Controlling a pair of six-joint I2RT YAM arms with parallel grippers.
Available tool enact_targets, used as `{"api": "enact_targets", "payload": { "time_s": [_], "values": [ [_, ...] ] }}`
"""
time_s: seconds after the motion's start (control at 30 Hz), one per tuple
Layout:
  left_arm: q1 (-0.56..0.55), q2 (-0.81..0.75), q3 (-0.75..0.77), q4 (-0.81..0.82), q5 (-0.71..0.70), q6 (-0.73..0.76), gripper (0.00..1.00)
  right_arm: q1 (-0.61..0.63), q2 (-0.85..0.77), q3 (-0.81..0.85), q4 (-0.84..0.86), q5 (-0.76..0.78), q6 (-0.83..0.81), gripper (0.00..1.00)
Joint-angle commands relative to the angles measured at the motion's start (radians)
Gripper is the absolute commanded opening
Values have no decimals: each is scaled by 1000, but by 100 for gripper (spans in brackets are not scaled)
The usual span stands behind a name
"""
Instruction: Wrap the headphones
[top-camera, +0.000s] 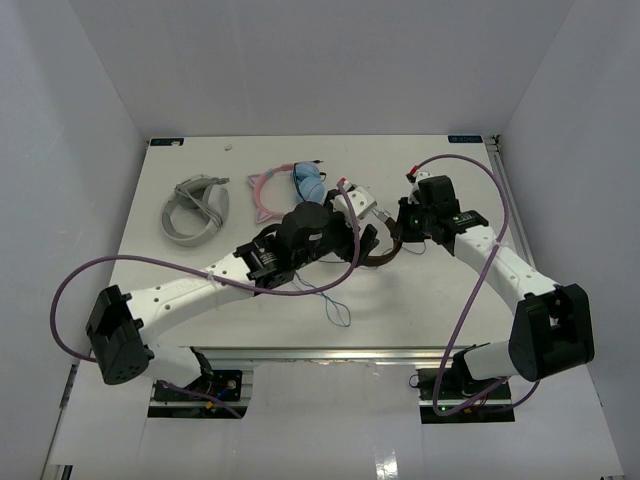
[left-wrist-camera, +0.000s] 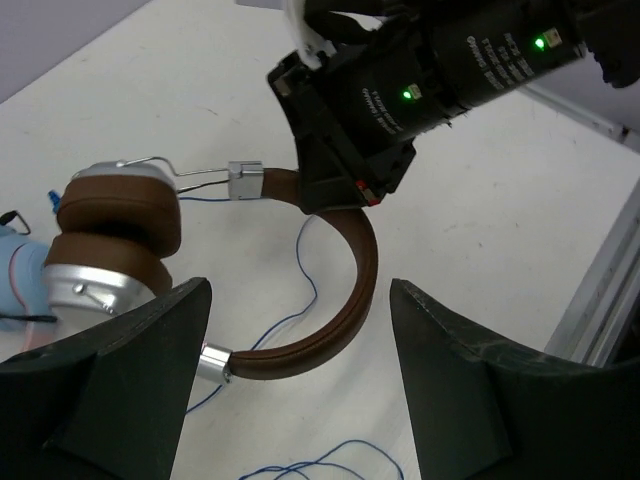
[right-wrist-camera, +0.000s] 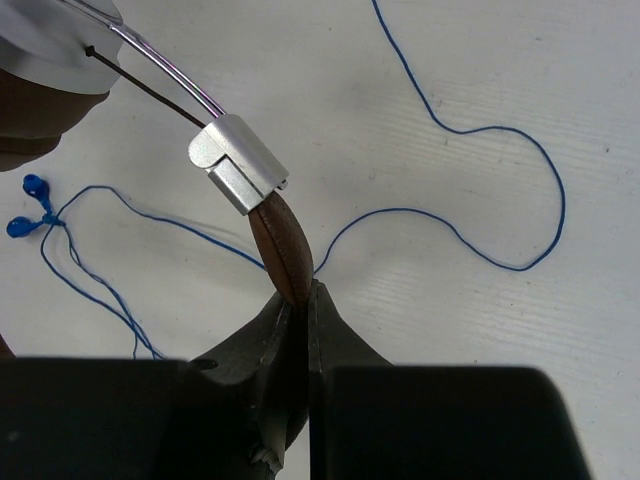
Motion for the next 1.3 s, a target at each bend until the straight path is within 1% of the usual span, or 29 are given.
{"api": "enact_targets", "payload": {
  "time_s": [0.0, 0.07, 0.13, 0.37, 0.53, 0.73, 1.03, 1.1, 1.17, 1.27],
  "values": [
    [-8, 71, 161, -205, 219, 135, 83, 6, -64, -10, 36, -84, -18, 8],
    [-8, 111, 209, -280, 264, 155, 83, 8, -72, -12, 32, -84, -19, 8],
    [-12, 132, 261, -319, 264, 166, 83, 10, -77, -19, 33, -84, -16, 8],
    [-17, 203, 288, -412, 230, 224, 83, 25, -81, -18, 43, -134, -3, 8],
    [-17, 212, 254, -418, 195, 239, 82, 28, -103, -26, 55, -150, 10, 8],
    [-20, 256, 236, -420, 209, 238, 80, 35, -104, -26, 64, -168, 20, 8],
    [-45, 329, 245, -424, 204, 239, 70, 42, -83, -17, 68, -182, 28, 8],
    [-49, 338, 245, -429, 203, 242, 64, 43, -81, -18, 70, -182, 28, 8],
    [-51, 342, 244, -429, 203, 245, 50, 43, -79, -17, 70, -179, 27, 8],
    [-51, 342, 246, -428, 206, 242, 25, 43, -75, -17, 71, -178, 27, 8]
  ]
}}
